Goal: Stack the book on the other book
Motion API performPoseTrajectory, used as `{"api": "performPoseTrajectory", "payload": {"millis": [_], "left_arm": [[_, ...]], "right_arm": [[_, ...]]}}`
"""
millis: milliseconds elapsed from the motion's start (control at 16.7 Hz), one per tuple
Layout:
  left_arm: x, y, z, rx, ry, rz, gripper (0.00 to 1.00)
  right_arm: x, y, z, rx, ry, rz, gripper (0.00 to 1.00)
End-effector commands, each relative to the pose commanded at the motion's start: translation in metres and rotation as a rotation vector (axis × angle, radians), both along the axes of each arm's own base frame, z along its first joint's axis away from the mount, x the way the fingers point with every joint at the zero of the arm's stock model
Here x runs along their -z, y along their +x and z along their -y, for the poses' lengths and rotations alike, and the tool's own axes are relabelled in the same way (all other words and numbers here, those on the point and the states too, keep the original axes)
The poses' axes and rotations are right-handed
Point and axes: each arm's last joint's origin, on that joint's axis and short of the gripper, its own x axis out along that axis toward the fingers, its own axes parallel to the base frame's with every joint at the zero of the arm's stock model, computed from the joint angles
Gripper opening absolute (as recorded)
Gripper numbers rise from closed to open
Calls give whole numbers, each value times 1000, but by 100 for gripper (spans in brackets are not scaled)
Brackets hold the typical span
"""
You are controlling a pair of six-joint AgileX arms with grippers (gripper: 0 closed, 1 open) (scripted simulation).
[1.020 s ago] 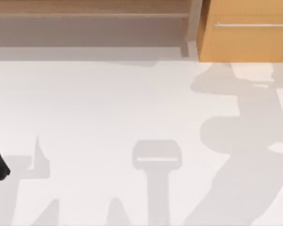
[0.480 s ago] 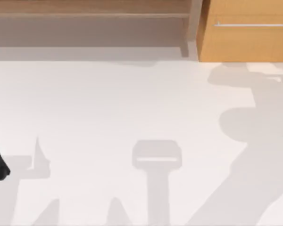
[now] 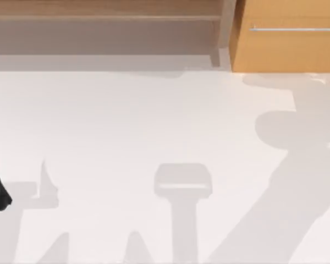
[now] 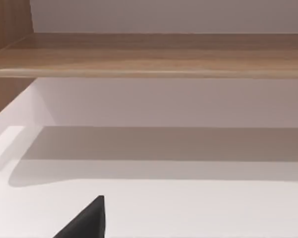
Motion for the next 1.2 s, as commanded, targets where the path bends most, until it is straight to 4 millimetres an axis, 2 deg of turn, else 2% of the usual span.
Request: {"api": "performPoseTrajectory", "payload": {"millis": [300, 1080, 1200], "left_arm": [[0, 0, 0, 0, 0, 0, 100], [0, 0, 0, 0, 0, 0, 100], [0, 0, 0, 0, 0, 0, 100]], "right_arm": [[0, 3, 0, 0, 0, 0, 100], [0, 3, 0, 0, 0, 0, 2], [0, 3, 0, 0, 0, 0, 0]]}}
